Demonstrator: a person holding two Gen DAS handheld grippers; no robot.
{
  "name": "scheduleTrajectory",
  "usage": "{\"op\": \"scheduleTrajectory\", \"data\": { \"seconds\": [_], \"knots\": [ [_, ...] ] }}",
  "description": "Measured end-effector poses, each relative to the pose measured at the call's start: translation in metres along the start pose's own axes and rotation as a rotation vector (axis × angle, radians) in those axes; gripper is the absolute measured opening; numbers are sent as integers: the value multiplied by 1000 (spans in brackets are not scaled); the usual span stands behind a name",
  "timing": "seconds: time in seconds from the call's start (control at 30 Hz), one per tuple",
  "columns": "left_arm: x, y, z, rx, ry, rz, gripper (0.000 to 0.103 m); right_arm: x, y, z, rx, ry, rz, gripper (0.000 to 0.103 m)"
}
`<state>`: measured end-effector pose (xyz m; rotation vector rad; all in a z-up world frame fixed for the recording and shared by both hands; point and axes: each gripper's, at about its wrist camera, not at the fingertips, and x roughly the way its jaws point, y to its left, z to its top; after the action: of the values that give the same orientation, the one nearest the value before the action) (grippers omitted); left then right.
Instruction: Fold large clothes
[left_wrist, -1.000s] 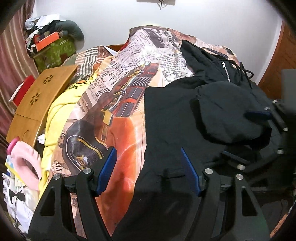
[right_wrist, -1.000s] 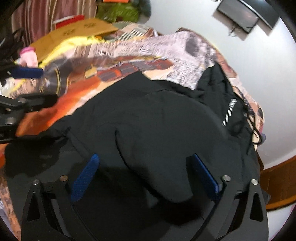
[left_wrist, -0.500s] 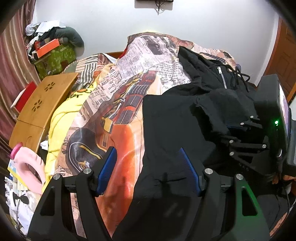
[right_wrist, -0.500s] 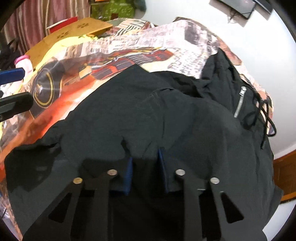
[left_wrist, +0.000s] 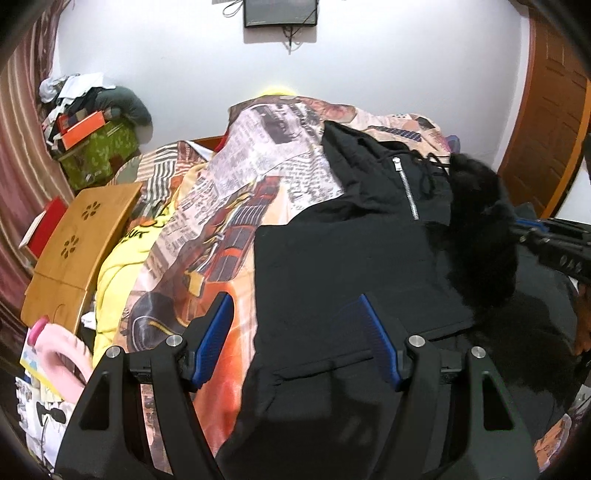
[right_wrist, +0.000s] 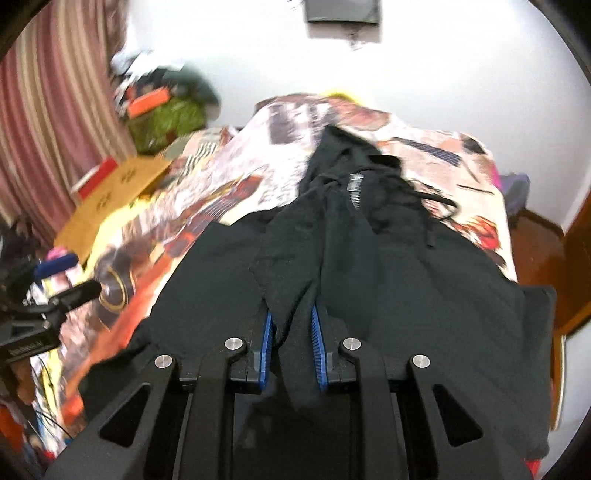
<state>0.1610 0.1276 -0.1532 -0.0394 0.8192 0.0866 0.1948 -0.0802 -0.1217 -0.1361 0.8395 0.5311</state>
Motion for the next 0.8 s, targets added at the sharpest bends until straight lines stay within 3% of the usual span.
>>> {"op": "scheduleTrajectory", "data": {
  "seconds": [0.3, 0.57, 0.8],
  "knots": [
    [-6, -37, 6, 56, -5, -24, 68, -7, -69, -36, 235, 29, 1, 17],
    [-3, -72, 9, 104, 9, -52, 68, -19, -112, -69, 362, 80, -76, 34],
    [4, -108, 14, 149, 21, -91, 68, -67, -147, -81, 416, -6, -129, 40]
  ]
}}
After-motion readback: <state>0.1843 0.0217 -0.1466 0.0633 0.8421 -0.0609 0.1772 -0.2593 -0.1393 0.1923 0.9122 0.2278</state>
